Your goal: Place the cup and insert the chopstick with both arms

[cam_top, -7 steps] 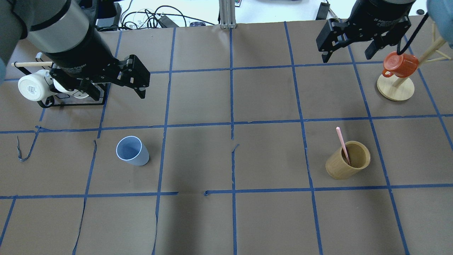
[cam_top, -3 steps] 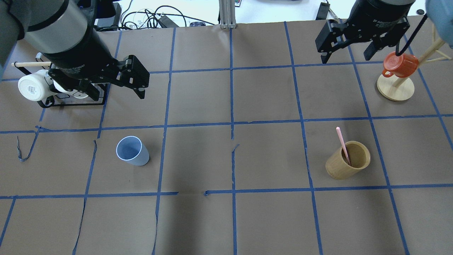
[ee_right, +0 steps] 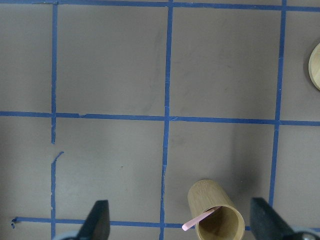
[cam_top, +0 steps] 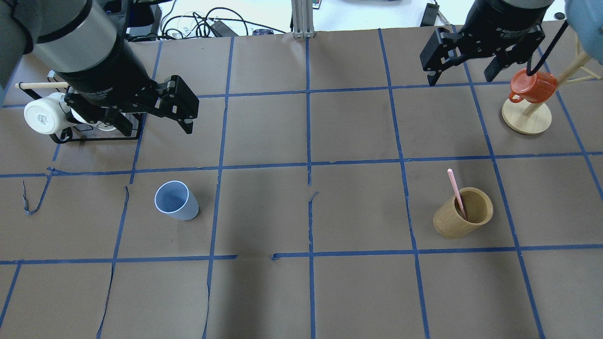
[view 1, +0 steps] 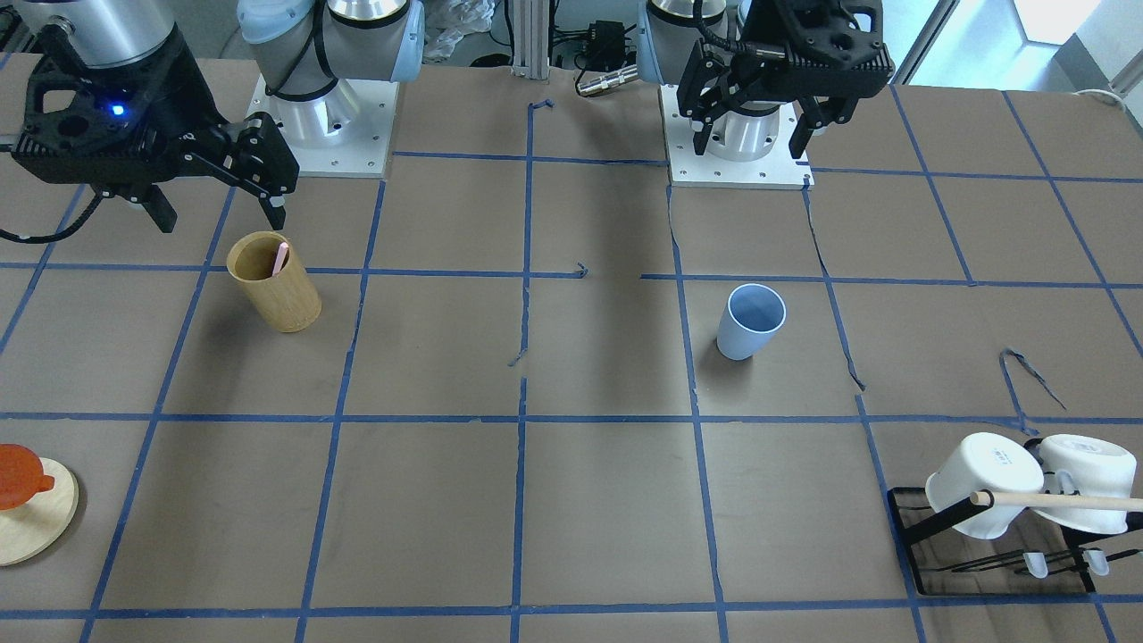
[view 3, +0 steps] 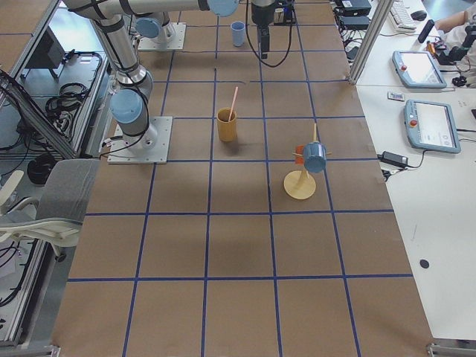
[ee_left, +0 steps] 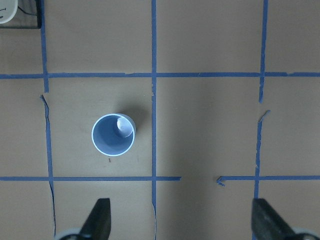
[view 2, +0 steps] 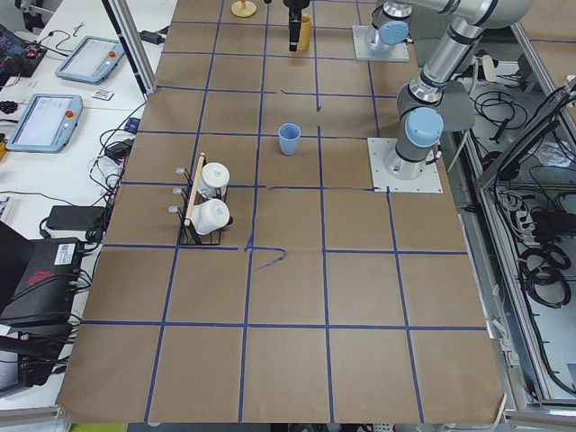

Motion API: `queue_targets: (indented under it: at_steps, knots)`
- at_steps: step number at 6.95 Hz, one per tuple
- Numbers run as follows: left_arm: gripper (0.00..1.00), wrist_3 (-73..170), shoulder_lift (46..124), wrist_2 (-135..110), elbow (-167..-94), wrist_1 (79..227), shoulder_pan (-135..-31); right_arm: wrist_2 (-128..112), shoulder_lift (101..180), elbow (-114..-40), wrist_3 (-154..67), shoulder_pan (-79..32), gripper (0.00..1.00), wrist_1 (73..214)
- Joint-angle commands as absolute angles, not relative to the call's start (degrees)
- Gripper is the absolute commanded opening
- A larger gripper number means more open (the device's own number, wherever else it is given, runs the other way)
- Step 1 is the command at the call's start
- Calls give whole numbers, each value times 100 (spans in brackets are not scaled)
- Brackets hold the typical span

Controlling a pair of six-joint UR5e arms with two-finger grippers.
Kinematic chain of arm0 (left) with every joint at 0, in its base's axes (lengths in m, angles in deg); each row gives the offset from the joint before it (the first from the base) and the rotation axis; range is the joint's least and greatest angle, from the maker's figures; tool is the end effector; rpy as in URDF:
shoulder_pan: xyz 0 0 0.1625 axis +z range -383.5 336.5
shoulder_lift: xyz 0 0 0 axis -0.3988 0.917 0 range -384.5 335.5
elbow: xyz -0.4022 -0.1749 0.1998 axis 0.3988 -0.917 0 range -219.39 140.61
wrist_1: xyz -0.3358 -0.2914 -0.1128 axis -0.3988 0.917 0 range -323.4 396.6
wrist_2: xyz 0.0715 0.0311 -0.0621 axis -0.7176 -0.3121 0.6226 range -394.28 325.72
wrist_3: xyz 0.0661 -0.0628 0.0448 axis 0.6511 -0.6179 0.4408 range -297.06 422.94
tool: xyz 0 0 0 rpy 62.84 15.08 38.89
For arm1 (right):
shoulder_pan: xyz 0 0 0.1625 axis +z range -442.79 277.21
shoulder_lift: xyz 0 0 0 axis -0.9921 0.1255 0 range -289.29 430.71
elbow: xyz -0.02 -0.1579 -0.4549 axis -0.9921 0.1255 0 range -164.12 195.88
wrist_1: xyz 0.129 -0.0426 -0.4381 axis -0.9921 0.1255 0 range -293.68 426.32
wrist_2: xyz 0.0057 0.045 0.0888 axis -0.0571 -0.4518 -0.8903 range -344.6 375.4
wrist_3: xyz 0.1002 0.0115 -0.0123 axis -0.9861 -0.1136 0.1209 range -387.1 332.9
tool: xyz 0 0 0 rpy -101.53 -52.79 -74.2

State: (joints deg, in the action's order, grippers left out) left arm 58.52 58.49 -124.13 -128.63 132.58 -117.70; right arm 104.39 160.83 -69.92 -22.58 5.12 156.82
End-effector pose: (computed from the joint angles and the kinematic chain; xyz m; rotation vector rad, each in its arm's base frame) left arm -0.1682 -0.4677 0.6017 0.0060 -3.1363 0.0486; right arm 0.1151 -0.5491 0.5846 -0.0674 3.1253 -0.1330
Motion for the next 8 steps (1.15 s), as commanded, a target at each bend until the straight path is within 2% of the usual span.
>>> queue_targets:
  at_steps: [1,4,8]
  knots:
    - [100,5863,5821,-12428,-12869,13284,-11746,10452,16080,-7043,-2279,492,100,15659]
    - [100,5863,5856,-12410,-12860,13258,-11754,10478,16123,-7691,-2411,492,100,16104]
    - [100,5872,5839,-12401,-12860,13231,-11728,10530,16177,-7745,-2342,501,100,16116]
